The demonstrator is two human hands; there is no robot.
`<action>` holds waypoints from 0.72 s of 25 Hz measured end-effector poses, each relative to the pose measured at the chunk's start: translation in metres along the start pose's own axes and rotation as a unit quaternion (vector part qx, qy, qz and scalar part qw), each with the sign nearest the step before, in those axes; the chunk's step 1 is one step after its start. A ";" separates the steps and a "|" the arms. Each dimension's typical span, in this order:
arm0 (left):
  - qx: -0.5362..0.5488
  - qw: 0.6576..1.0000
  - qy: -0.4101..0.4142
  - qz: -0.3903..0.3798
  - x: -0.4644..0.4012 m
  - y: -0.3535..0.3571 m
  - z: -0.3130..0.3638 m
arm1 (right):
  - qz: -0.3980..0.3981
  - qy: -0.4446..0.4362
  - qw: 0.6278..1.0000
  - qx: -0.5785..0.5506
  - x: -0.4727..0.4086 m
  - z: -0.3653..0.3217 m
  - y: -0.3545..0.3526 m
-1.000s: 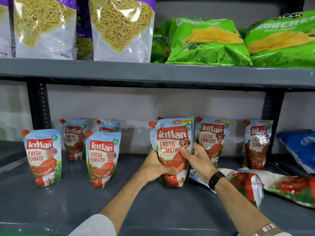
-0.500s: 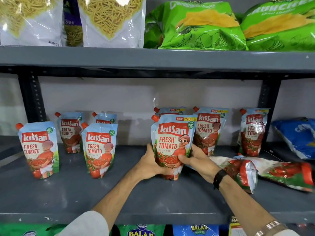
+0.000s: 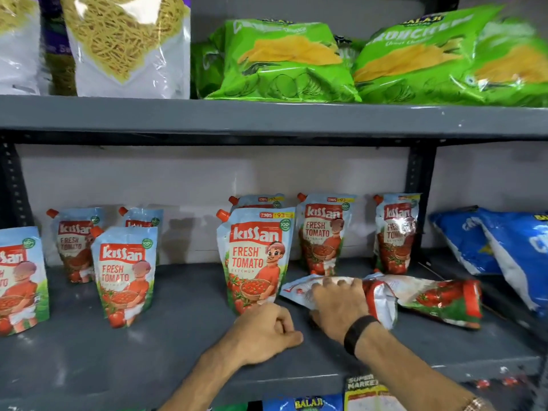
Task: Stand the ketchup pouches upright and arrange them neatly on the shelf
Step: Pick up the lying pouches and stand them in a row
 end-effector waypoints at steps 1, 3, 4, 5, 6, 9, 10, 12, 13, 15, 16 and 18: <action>0.005 1.000 -0.004 0.011 -0.003 0.007 0.008 | 0.017 -0.021 1.000 0.010 0.004 -0.002 -0.001; 0.015 0.999 -0.025 0.038 -0.006 0.015 0.014 | 0.062 -0.059 0.996 0.008 0.009 -0.005 0.000; 0.019 0.998 -0.028 0.056 -0.007 0.017 0.015 | 0.090 -0.065 0.994 -0.007 0.011 -0.002 -0.004; 0.026 0.996 -0.030 0.075 -0.008 0.019 0.017 | 0.107 -0.059 0.992 -0.031 0.013 0.006 -0.010; 0.032 0.995 -0.030 0.088 -0.011 0.020 0.020 | 0.143 -0.039 0.988 -0.050 0.011 0.017 -0.014; 0.045 0.994 -0.046 0.083 -0.026 0.024 0.030 | 0.196 0.028 0.974 -0.114 0.002 0.057 -0.031; 0.053 0.994 -0.053 0.074 -0.034 0.024 0.035 | 0.210 0.045 0.962 -0.168 -0.004 0.071 -0.033; 0.092 0.992 -0.067 0.048 -0.048 0.025 0.048 | 0.243 0.095 0.916 -0.303 -0.010 0.098 -0.035; 0.129 0.988 -0.074 0.038 -0.053 0.025 0.053 | 0.245 0.121 0.886 -0.374 -0.014 0.108 -0.031; 0.236 0.967 -0.084 0.039 -0.064 0.024 0.063 | 0.248 0.145 0.808 -0.515 -0.020 0.124 -0.023; 0.293 0.951 -0.093 0.045 -0.068 0.023 0.065 | 0.251 0.159 0.749 -0.592 -0.023 0.133 -0.016; 0.379 0.920 -0.089 0.047 -0.075 0.023 0.070 | 0.232 0.174 0.613 -0.735 -0.024 0.141 -0.003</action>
Point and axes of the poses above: each hand's wrist, its own x-axis away from the middle knuckle, its own y-axis out of the palm, z = x × y, the point moved 5 cm from there along -x, towards the middle knuckle, and after that the axes turned 6 degrees about -y, right-handed, at the moved point
